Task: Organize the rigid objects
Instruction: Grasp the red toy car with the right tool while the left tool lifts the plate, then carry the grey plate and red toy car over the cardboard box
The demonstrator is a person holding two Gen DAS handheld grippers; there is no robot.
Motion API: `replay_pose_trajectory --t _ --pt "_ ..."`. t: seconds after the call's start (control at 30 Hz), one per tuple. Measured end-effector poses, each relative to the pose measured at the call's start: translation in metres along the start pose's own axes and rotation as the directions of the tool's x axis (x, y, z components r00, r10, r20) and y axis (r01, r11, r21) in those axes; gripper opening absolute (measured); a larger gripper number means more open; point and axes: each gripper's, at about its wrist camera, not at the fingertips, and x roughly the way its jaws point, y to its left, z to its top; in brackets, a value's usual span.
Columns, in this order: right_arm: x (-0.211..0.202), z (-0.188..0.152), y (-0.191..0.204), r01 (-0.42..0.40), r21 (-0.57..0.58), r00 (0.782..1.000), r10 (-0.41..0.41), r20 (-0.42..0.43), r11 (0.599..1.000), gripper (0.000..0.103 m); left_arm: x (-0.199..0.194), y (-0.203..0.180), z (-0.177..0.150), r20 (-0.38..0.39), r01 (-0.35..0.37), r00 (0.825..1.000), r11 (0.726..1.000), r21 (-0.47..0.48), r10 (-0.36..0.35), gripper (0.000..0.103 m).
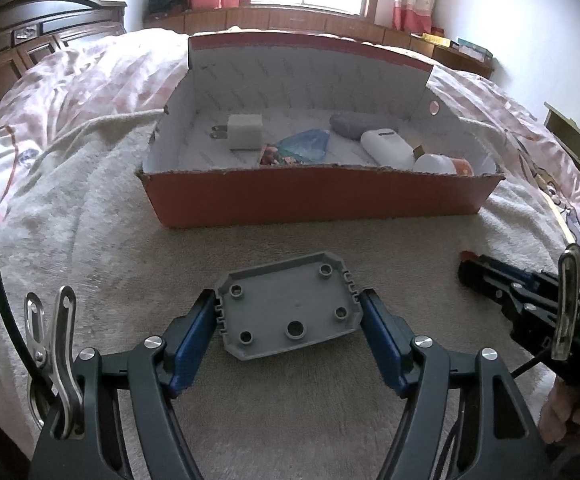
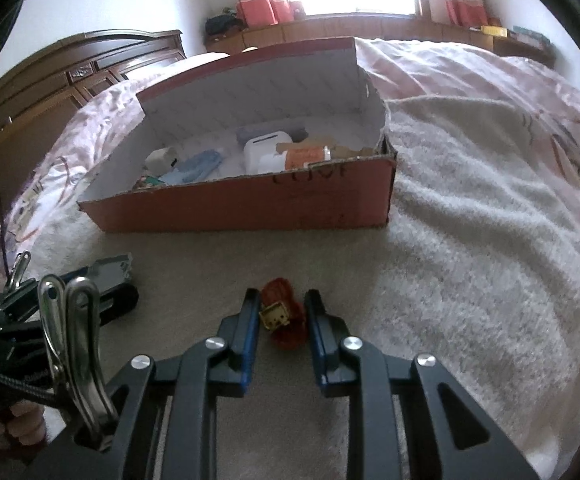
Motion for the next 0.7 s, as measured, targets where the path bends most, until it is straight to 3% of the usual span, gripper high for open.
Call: replay_pose_trajectory --t 0.7 --pt "-0.039 0.005 0.023 -0.14 -0.036 0.987 0.142 0.069 0.989 0.023 -0.038 -0.002 0.025 0.109 0.019 0.994 0.999 0.032 -0.022 0.072"
